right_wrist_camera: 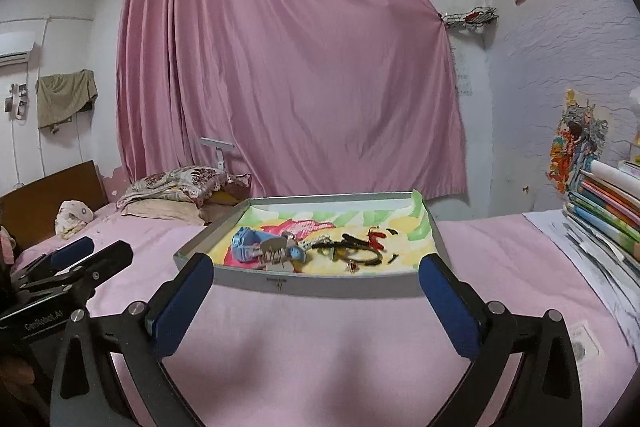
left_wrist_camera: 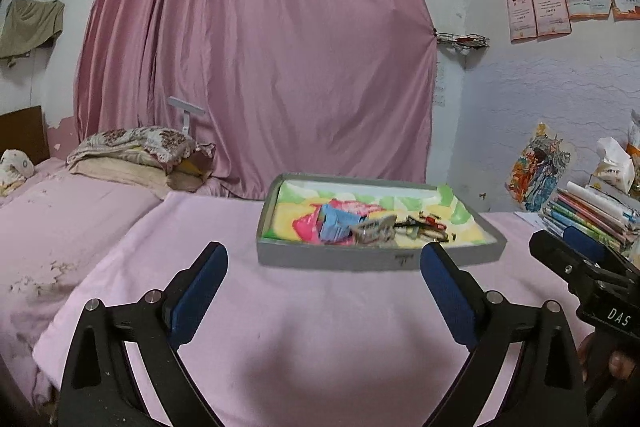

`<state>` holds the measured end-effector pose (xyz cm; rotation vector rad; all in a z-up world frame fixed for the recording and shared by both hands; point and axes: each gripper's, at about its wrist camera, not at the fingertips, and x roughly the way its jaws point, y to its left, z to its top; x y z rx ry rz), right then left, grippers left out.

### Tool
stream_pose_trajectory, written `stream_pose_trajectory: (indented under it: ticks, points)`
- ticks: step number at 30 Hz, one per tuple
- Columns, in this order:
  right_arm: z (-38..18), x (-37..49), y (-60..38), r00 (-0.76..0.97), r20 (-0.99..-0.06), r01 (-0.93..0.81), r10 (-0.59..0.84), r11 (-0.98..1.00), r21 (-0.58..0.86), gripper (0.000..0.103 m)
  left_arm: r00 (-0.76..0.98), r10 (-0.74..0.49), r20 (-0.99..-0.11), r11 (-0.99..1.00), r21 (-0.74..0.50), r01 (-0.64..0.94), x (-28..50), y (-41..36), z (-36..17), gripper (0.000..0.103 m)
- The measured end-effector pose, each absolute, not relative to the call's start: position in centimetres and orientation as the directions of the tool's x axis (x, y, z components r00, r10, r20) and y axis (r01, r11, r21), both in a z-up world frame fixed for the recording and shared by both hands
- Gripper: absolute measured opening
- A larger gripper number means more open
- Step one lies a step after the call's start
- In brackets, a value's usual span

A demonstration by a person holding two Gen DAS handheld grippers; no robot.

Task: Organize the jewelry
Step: 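Withdraw both grippers from the tray back over the bed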

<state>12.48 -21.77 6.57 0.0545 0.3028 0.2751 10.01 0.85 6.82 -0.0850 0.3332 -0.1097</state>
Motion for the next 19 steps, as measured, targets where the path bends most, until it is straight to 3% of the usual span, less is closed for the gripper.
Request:
stream_pose_trajectory:
  ticks: [19]
  points:
    - [4.4,11.9,-22.2,0.909,-0.322,-0.242,0.263,0.965,0.102,0.103,0.934,-0.072,-0.351,0.996,-0.076,0.049,9.8,1.2,4.8,0.095]
